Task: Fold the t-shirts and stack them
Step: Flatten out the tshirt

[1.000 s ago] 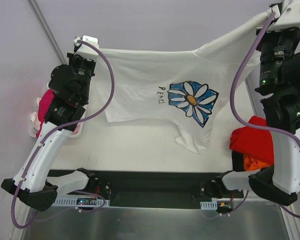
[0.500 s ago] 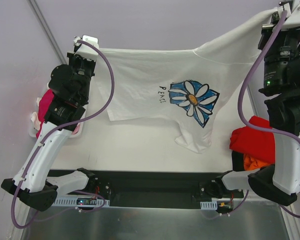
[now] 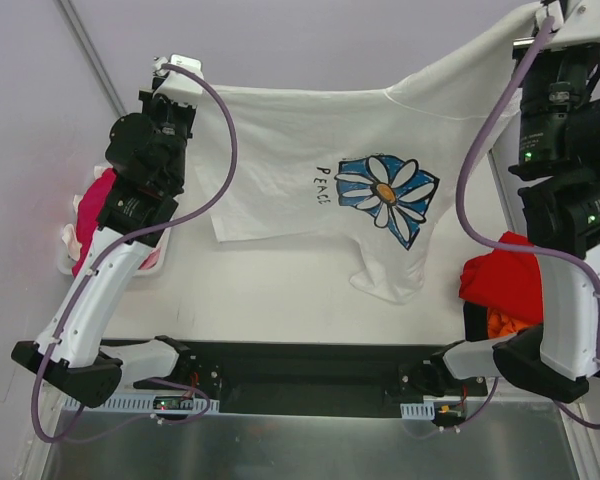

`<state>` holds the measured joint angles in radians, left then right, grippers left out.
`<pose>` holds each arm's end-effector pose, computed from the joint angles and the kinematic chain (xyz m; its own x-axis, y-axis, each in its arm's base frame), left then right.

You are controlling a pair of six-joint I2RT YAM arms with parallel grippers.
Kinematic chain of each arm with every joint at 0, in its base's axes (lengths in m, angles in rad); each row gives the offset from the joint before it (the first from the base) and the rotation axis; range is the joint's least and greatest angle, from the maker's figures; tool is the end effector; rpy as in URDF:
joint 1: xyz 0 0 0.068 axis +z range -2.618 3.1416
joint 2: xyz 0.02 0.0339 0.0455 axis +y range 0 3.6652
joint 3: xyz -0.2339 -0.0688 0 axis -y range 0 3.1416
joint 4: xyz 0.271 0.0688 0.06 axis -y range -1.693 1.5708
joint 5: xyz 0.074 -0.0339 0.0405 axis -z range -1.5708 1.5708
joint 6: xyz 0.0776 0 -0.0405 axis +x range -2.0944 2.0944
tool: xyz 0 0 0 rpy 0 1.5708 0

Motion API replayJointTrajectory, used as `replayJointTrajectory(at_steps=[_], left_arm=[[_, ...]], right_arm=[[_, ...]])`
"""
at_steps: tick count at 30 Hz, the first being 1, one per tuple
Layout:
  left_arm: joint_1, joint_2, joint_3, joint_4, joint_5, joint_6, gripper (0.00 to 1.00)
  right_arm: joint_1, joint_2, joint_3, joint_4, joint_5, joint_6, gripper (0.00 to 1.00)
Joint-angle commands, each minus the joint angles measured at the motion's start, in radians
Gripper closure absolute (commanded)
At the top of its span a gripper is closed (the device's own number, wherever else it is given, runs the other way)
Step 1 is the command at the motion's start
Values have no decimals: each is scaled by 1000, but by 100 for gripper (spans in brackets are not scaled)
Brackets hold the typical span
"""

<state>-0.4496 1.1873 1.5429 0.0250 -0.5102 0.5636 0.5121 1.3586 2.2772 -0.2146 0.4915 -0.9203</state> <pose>0.2841 -0.0950 0.5337 0.2673 0.3887 -0.8818 -0.2033 0.9172 0.3427 0.1889 0.0642 0.6861 0.4359 -0.5598 -0.7047 0.3773 0.8246 -0.4216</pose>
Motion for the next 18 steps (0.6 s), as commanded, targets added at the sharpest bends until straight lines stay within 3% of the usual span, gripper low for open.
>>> replayJointTrajectory(at_steps=[1, 13, 18], left_arm=[[25, 20, 23, 107, -42, 38, 100], [91, 164, -61, 263, -24, 84, 100], [98, 201, -113, 300, -10, 73, 100]], right_arm=[[-4, 19, -47, 172, 5, -75, 99], [-133, 135, -131, 254, -4, -68, 99], [-173, 146, -258, 259, 2, -22, 99]])
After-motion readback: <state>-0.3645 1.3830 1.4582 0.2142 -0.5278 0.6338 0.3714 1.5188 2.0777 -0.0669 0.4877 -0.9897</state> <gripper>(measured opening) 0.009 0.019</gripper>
